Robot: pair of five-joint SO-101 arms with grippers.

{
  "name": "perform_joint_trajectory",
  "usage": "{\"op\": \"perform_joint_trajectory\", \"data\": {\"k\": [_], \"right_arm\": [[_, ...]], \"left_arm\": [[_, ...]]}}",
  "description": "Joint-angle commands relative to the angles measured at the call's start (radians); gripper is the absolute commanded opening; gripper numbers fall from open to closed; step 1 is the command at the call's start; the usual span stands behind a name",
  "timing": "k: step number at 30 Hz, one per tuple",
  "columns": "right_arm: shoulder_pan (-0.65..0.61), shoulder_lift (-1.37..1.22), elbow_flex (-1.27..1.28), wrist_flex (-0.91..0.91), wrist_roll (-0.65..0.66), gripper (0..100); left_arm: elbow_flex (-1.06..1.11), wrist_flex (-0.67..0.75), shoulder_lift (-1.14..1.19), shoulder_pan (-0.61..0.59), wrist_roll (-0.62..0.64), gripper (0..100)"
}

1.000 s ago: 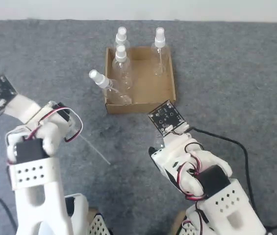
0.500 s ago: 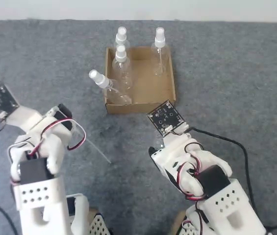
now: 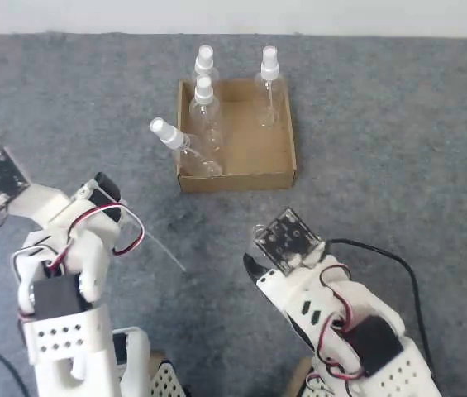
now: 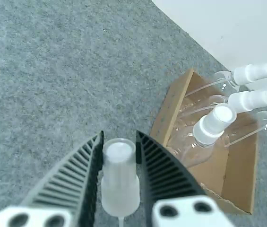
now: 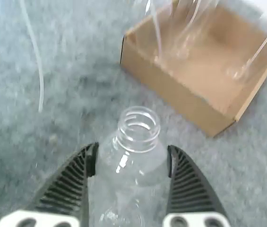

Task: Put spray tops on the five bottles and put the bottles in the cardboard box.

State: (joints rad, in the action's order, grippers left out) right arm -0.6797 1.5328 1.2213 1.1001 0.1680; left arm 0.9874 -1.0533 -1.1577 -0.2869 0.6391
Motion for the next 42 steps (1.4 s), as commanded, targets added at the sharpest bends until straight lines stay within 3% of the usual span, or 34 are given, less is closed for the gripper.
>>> {"op": "perform_joint_trajectory", "data": {"k": [1,14,31,42], "right_arm": [[-0.013,0.099,0.012,-0.028,0.020,3.5],[-0.013,0.228,0.091,-0.062,0.086,3.1],[-0.015,0.282,0.181,-0.107,0.087,3.0],[-0.013,0.282,0.186,-0.107,0.089,3.0]], "left_arm": [[-0.018,0.031,-0.021,0.005,-0.003,1],[-0.157,0.031,-0.021,0.012,-0.002,1],[-0.404,0.075,-0.020,0.255,-0.008,1],[-0.407,0.081,-0.021,0.379,-0.003,1]]}}
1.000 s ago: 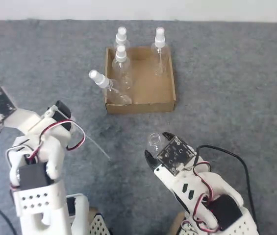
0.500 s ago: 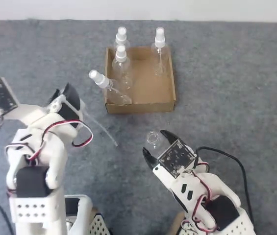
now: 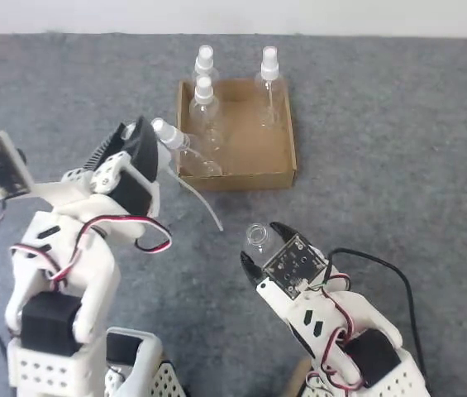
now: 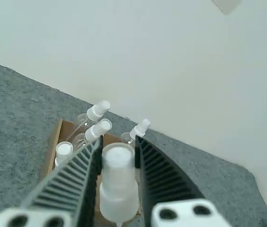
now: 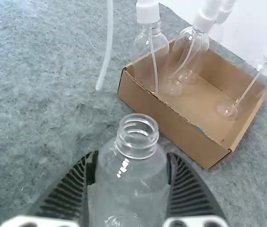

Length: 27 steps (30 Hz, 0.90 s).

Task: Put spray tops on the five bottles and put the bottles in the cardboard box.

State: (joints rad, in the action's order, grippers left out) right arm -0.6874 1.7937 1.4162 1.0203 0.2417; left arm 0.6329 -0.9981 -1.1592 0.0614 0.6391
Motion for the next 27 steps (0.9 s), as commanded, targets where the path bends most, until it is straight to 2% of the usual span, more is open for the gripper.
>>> {"op": "perform_joint_trajectory", "data": {"k": [1,6,10,14,21,27], "right_arm": [[-0.005,0.021,-0.009,-0.027,0.018,3.0],[-0.007,0.021,0.020,-0.039,0.118,3.0],[-0.015,0.021,0.052,-0.084,0.123,3.0],[-0.076,0.021,0.054,-0.074,0.126,3.0],[-0.081,0.021,0.055,-0.074,0.126,3.0],[-0.077,0.021,0.055,-0.076,0.126,3.0]], "left_arm": [[-0.053,0.026,-0.020,0.034,-0.003,1],[-0.064,0.032,-0.020,0.034,-0.003,1],[-0.056,0.060,-0.020,0.035,-0.002,1],[-0.058,0.060,-0.020,0.041,0.000,1],[0.008,0.091,-0.020,0.175,0.021,1],[0.045,0.106,-0.020,0.187,0.021,1]]}}
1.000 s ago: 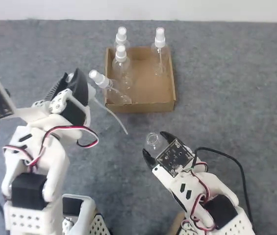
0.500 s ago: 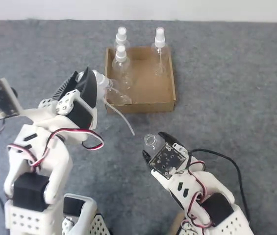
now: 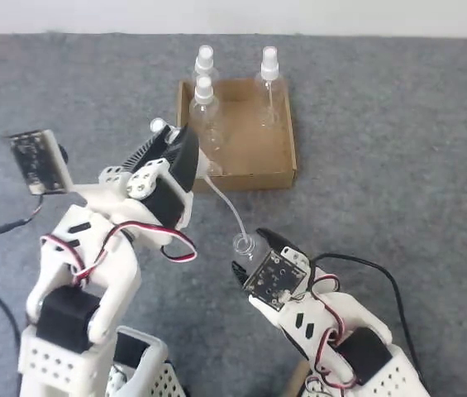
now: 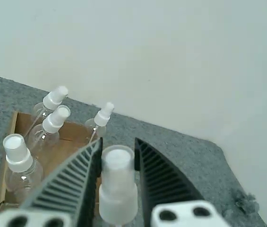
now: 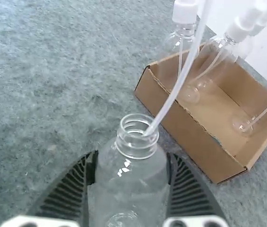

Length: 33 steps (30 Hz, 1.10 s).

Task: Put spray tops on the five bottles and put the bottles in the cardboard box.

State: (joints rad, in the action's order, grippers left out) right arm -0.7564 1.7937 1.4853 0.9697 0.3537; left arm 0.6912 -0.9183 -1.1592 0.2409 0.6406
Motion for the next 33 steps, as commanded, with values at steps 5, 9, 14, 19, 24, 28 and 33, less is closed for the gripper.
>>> {"op": "perform_joint_trajectory", "data": {"k": [5,9,14,19,24,28,33], "right_arm": [[-0.008,0.021,-0.014,-0.025,0.011,3.0],[-0.007,0.021,-0.014,-0.025,0.009,3.0],[-0.007,0.021,-0.014,-0.027,0.008,3.0],[-0.007,0.021,-0.014,-0.027,0.008,3.0],[-0.005,0.021,-0.014,-0.027,0.008,3.0],[0.016,0.021,-0.014,-0.028,0.008,3.0],[0.036,0.022,-0.017,-0.033,0.006,3.0]], "left_arm": [[-0.007,-0.003,-0.021,0.008,0.018,1],[-0.007,-0.055,-0.021,0.008,0.017,1],[0.047,-0.071,-0.021,0.009,-0.025,1],[0.124,-0.068,-0.021,0.054,-0.057,1],[0.194,-0.021,-0.020,0.172,-0.069,1],[0.254,0.044,-0.020,0.193,-0.103,1],[0.271,0.055,-0.020,0.193,-0.109,1]]}}
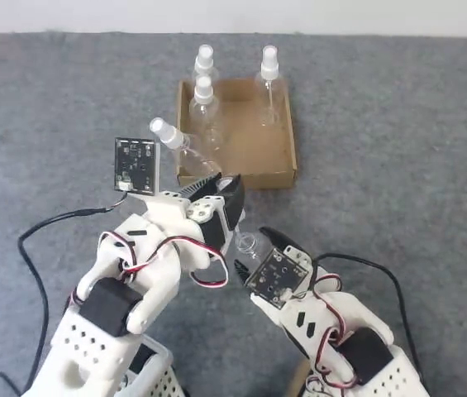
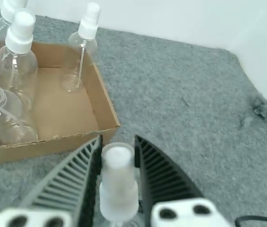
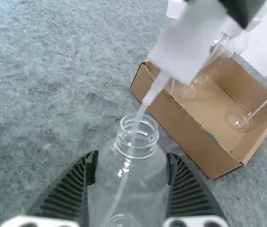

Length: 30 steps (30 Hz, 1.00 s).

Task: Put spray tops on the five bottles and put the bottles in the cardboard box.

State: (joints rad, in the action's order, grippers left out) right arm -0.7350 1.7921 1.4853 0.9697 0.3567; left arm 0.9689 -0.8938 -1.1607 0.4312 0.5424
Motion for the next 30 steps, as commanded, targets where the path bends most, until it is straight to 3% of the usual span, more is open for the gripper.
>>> {"op": "perform_joint_trajectory", "data": {"k": [1,7,12,20,25,30], "right_arm": [[0.015,0.024,-0.017,-0.033,0.003,3.0],[0.015,0.024,-0.018,-0.033,0.003,3.0],[0.016,0.024,-0.018,-0.030,0.003,3.0],[0.047,0.024,-0.020,-0.035,-0.003,3.0],[0.110,0.024,-0.021,-0.071,-0.104,3.0],[0.114,0.024,-0.021,-0.076,-0.110,3.0]], "left_arm": [[-0.007,0.029,-0.018,0.003,-0.011,1],[0.027,0.034,-0.018,0.029,-0.017,1],[0.073,0.035,-0.018,0.141,-0.141,1],[0.081,0.031,-0.018,0.149,-0.152,1],[0.081,0.015,-0.018,0.150,-0.158,2],[0.082,-0.006,-0.018,0.180,-0.230,2]]}}
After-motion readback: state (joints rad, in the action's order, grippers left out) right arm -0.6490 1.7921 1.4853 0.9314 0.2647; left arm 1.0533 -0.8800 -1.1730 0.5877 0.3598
